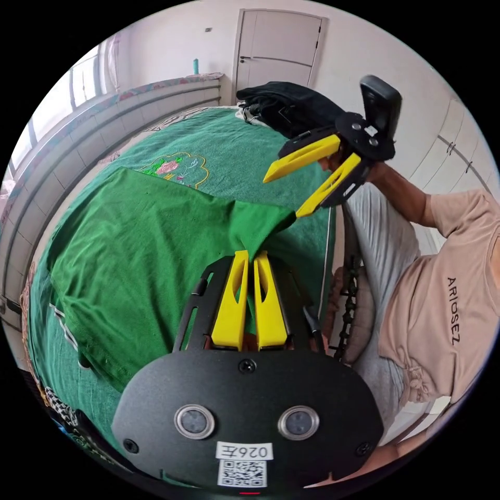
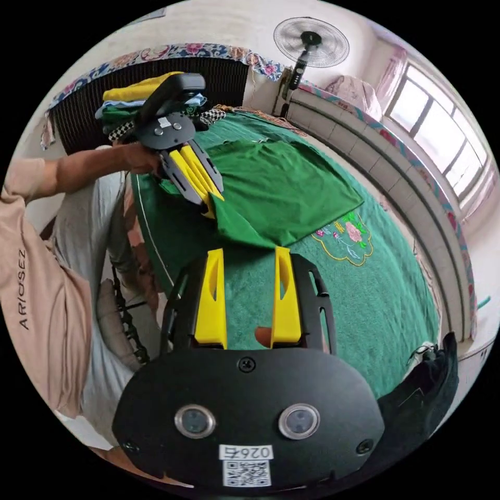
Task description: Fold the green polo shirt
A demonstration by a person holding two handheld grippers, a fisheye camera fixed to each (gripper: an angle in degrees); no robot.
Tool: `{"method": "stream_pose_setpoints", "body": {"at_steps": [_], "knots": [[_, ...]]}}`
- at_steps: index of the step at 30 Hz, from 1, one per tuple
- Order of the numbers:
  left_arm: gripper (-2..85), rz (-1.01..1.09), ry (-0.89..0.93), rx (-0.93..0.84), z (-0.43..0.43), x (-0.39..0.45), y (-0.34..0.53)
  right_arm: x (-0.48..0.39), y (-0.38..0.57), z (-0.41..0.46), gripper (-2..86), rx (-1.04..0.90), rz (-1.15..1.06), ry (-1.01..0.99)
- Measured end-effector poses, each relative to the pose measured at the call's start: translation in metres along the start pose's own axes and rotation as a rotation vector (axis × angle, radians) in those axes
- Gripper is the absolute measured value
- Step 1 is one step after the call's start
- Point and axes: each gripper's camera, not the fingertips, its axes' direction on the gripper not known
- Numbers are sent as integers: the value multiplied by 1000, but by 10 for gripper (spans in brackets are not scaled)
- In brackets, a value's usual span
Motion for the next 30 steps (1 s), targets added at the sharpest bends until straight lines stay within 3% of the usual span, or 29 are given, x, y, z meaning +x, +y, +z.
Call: {"method": "stream_pose_setpoints", "body": {"at_steps": [5, 11, 17, 23, 30], "knots": [[0, 27, -14, -7, -8, 5, 2, -66, -44, -3, 101, -51, -273, 278], [40, 22, -131, 18, -24, 21, 4, -92, -73, -28, -6, 21, -311, 405], [159, 89, -374, 14, -38, 83, -6, -64, -91, -69, -15, 47, -154, 261], [114, 153, -699, -261, 19, 106, -15, -49, -90, -96, -15, 135, -85, 210], [80, 103, -835, -404, 19, 104, 20, -25, -72, -94, -15, 128, -32, 196]]}}
